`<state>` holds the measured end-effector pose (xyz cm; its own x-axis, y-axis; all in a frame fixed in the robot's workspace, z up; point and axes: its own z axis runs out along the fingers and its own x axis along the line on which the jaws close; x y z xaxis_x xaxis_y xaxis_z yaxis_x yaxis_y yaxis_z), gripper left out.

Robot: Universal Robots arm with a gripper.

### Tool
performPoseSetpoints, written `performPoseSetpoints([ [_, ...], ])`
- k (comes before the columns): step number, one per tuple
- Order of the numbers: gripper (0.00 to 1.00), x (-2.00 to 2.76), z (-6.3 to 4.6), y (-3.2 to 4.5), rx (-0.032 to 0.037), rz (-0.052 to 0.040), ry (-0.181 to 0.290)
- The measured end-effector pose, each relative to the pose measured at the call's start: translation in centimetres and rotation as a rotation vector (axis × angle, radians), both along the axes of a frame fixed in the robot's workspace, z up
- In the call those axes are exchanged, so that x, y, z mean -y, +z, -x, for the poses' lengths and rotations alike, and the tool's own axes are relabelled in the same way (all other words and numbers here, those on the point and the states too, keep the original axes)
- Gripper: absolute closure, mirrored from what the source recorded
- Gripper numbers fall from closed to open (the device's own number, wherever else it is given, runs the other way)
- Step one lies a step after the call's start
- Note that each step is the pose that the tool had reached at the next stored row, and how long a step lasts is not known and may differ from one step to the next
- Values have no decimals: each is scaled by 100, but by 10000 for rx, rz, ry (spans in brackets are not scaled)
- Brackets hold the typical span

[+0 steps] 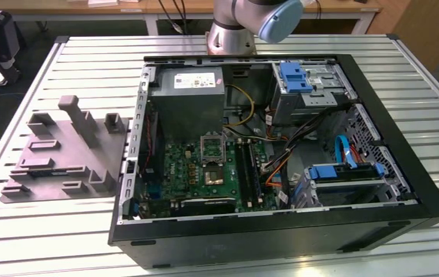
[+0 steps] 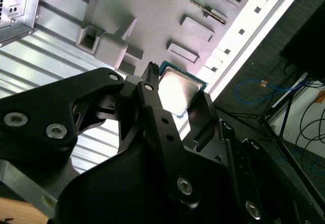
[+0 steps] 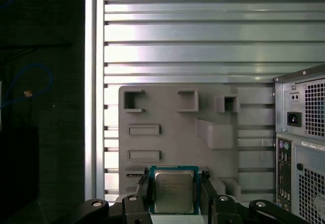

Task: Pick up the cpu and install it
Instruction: 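Pick up the cpu and move it towards the insertion slot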

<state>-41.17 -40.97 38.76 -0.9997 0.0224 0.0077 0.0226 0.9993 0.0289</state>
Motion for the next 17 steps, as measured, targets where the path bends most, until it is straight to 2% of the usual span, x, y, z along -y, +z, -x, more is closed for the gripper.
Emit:
performPoseSetpoints([
  [17,53,0,-72,0,-1,-4,1],
])
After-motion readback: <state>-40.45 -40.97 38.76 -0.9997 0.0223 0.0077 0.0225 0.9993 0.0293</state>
